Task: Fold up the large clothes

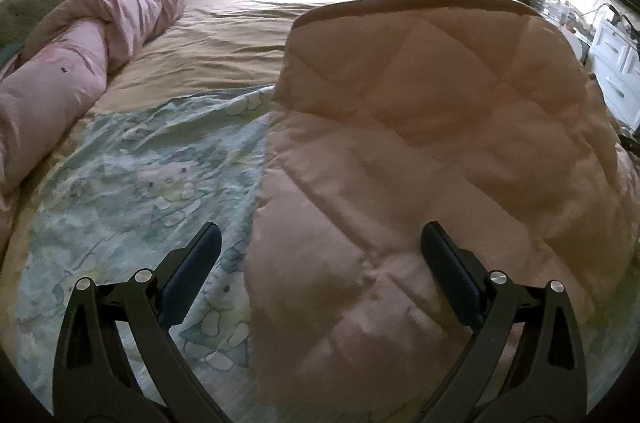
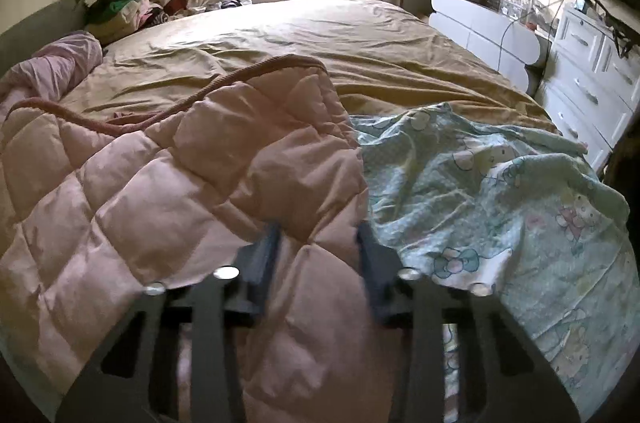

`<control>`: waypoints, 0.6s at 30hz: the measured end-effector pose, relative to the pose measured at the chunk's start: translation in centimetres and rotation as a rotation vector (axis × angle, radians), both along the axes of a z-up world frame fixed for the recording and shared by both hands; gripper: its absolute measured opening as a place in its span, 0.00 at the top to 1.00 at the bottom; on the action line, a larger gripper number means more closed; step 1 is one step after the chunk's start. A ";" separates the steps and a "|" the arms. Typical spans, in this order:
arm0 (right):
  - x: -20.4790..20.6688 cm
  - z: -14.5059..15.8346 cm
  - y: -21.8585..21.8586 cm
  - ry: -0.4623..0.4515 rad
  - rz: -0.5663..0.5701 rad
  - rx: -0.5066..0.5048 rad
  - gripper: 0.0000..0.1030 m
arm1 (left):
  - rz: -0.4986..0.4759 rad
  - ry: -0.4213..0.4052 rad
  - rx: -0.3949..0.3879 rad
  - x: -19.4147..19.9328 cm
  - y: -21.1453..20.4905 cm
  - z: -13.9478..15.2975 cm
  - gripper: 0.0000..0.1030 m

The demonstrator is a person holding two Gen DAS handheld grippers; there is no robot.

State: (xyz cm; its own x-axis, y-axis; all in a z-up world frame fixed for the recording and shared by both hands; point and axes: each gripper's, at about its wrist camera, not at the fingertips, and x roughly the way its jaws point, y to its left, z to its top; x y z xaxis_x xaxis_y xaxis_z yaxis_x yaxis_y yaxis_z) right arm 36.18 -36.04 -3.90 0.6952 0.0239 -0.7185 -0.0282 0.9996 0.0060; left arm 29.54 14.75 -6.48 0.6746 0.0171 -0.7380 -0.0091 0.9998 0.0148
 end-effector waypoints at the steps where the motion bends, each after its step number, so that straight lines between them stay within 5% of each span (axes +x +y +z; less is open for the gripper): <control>1: -0.2 0.0 -0.1 -0.013 -0.001 0.002 0.74 | -0.009 -0.001 -0.010 0.1 -0.1 0.0 0.17; 3: -0.5 0.2 -0.5 -0.039 -0.016 0.032 0.84 | -0.017 0.004 -0.043 0.3 -0.1 -0.1 0.53; 5: -0.8 0.8 -1.0 -0.068 -0.049 0.030 0.90 | -0.012 -0.001 -0.043 0.4 -0.1 -0.1 0.78; 6: -0.9 1.1 -1.4 -0.082 -0.055 0.044 0.90 | -0.021 -0.005 -0.051 0.4 0.0 0.0 0.82; 18: 2.5 5.4 -2.5 -0.209 -0.121 0.122 0.92 | -0.015 -0.119 -0.024 3.6 0.9 4.8 0.89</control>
